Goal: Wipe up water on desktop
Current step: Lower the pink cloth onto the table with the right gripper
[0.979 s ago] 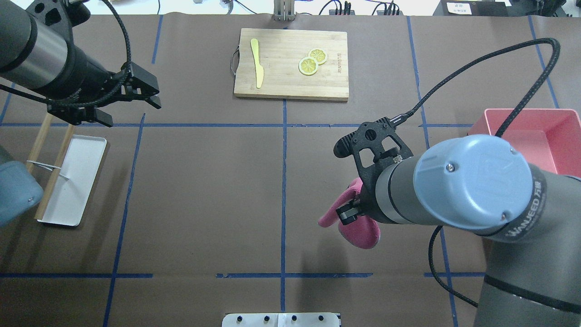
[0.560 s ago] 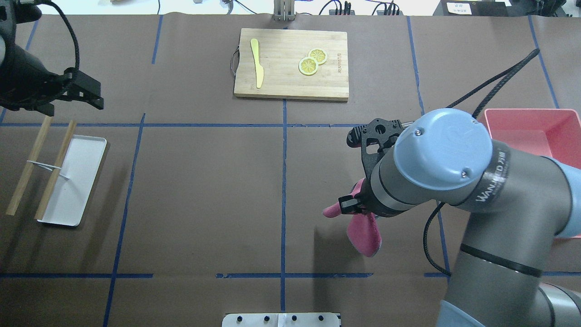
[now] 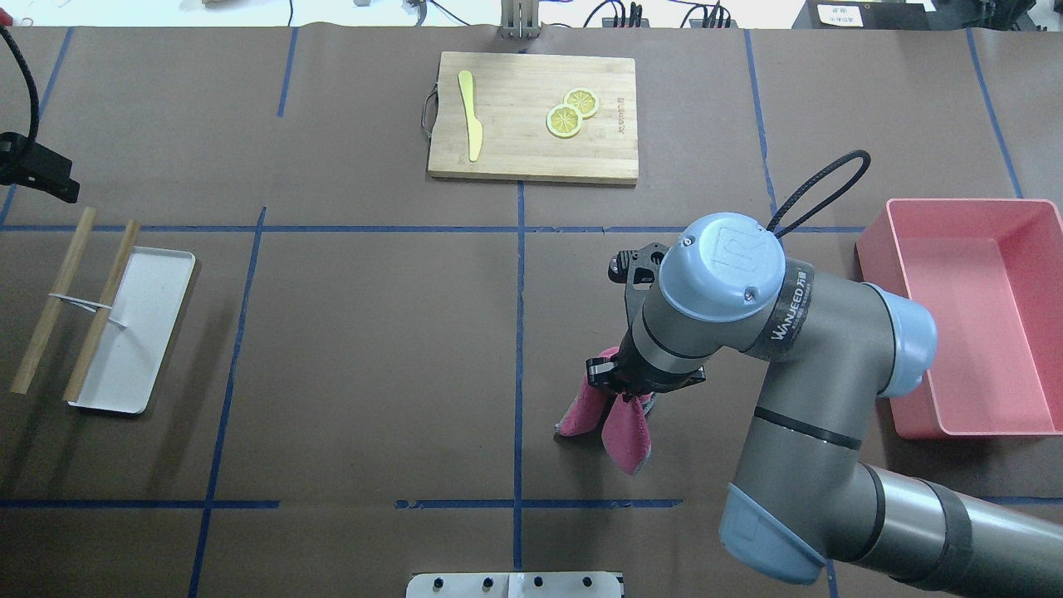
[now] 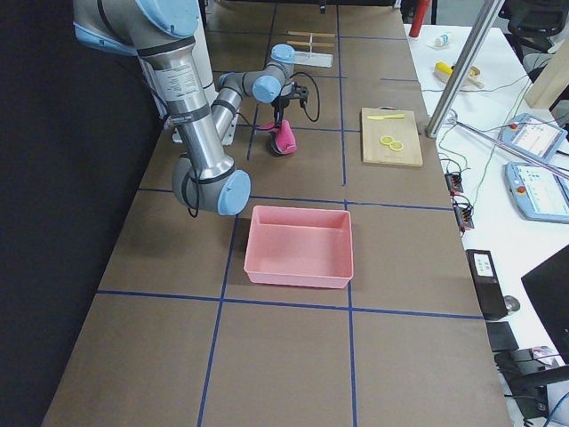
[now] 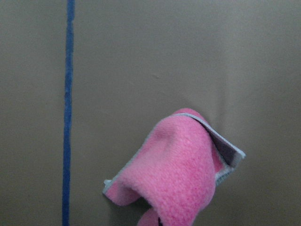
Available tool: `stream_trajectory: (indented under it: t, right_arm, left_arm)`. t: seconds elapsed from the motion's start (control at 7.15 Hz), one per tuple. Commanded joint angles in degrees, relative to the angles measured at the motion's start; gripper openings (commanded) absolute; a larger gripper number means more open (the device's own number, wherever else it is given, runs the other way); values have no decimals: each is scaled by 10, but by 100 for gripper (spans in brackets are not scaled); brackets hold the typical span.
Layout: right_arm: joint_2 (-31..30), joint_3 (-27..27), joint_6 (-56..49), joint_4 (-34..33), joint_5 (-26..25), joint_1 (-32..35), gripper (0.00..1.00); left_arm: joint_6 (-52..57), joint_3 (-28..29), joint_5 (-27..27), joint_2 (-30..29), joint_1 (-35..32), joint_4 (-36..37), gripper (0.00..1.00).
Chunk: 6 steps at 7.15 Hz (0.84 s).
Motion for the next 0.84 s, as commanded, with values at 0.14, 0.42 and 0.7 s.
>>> stream_trajectory:
  t: [0.14,0.42,0.7]
  right_arm:
    - [-5,-74,-4,9,6,44,0]
    - [-7,-110,-19,10,7,91,0]
    - [-7,-160,-86,10,7,147,0]
  left_arm:
    - [10,6,-1,5,-7,-2,100]
    - [10,6,-2,5,-7,-2,100]
    - [10,7,-2,5,-7,-2,100]
